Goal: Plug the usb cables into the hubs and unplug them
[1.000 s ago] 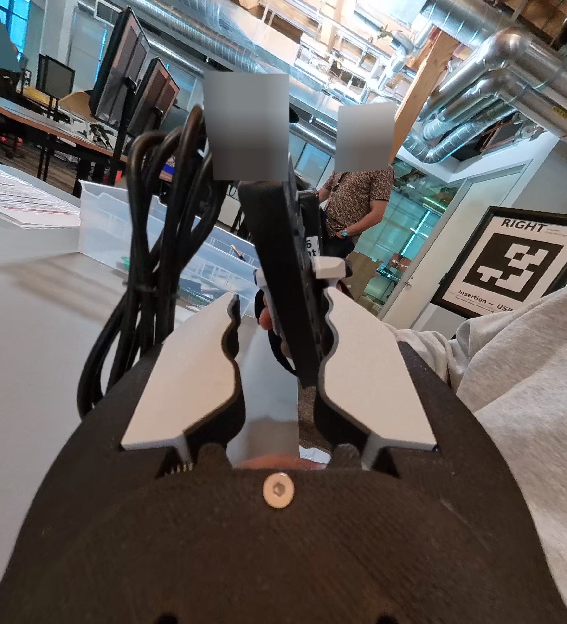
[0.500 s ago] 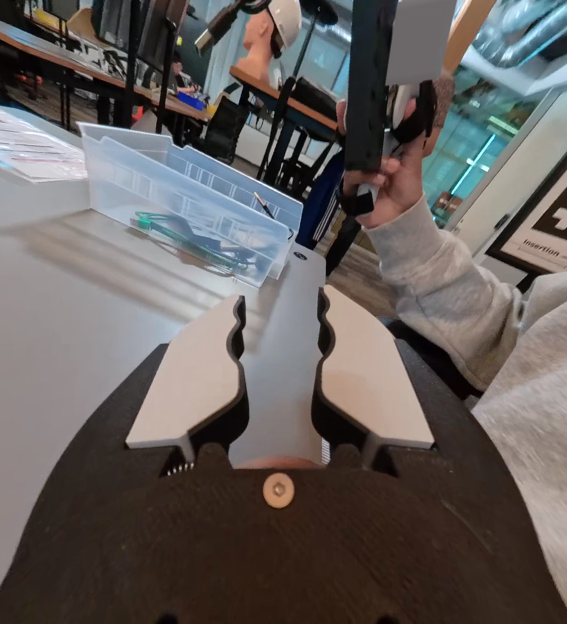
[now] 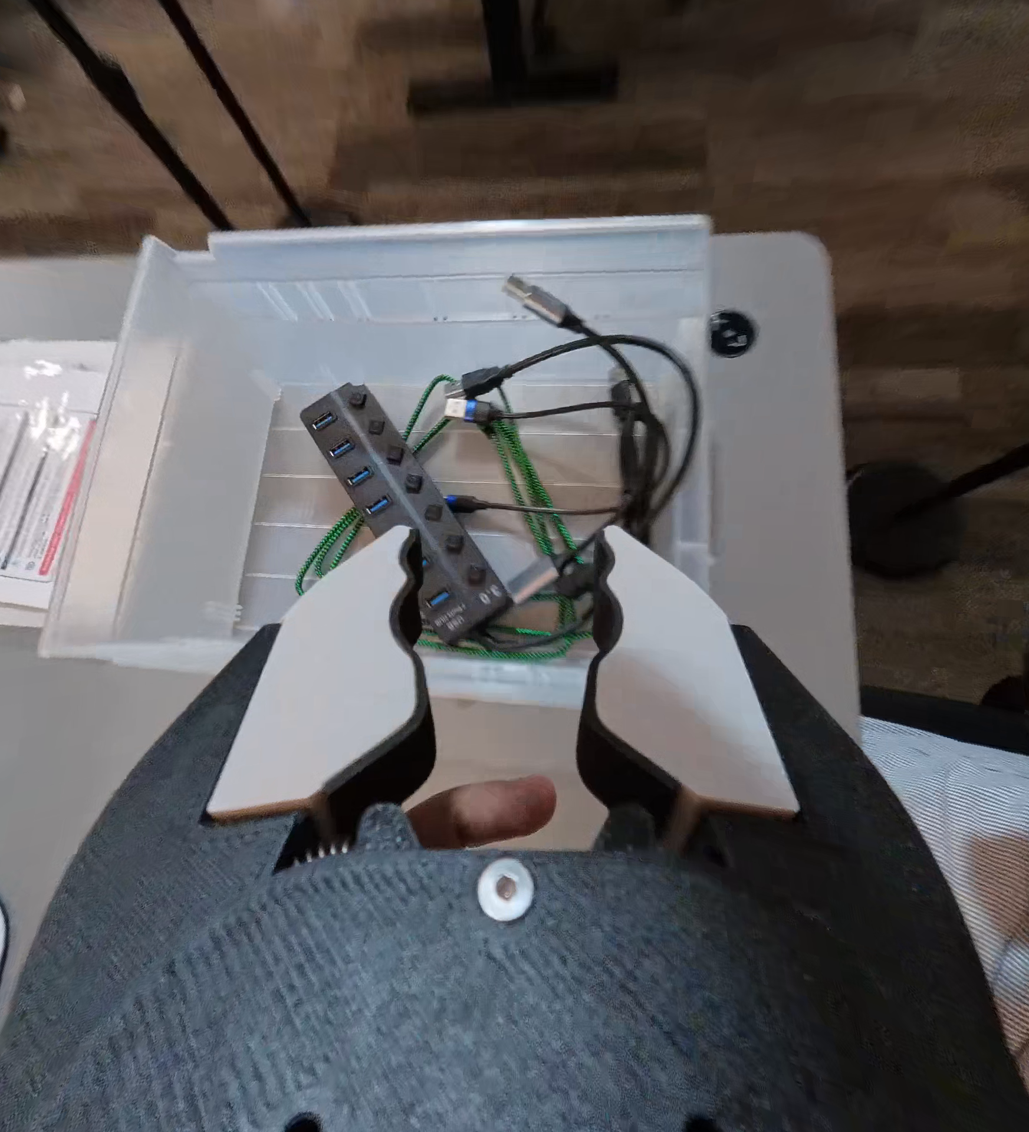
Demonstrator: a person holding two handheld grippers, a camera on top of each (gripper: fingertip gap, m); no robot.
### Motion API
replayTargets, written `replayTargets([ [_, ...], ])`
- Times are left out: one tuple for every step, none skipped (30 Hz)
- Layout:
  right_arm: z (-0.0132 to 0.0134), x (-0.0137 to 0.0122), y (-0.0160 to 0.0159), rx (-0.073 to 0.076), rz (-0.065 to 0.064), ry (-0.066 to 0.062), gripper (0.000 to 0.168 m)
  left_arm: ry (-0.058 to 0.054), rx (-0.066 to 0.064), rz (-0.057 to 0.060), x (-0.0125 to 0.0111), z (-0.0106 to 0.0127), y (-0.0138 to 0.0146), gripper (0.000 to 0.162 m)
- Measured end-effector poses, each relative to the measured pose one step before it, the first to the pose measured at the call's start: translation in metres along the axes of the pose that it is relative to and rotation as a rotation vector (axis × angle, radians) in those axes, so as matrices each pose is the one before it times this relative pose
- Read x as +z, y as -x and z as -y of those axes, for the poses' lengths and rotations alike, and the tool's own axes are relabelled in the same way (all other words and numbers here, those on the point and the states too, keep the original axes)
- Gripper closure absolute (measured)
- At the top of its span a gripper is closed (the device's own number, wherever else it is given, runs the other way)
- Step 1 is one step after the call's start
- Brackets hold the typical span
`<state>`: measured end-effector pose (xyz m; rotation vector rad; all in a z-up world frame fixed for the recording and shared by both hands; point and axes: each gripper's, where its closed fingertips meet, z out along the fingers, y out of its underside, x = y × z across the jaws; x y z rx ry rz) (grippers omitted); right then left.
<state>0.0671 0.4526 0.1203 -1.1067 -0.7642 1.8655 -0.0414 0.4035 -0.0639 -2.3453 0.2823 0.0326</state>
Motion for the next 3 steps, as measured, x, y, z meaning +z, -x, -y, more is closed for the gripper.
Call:
replayTargets([
  [0.00777, -0.00572, -0.00274, -0.0073, -0.0081, -0.0085, 0.144, 0.0598, -0.0157, -0.0063, 0.01720, 0.00213, 0.00784, 0.107],
  [0.00737, -0.00557, -0.00270, -0.0030, -0.0069, -0.0095, 0.144, 0.0710, -0.0192, -0.0072, 0.01689, -0.00054, 0.00766, 0.106],
  [0.00689, -0.00544, -0.00228, -0.0008, -0.0042, -0.0124, 0.144, 0.0757, -0.0227, -0.0024, 0.01632, -0.00153, 0.00831, 0.104],
])
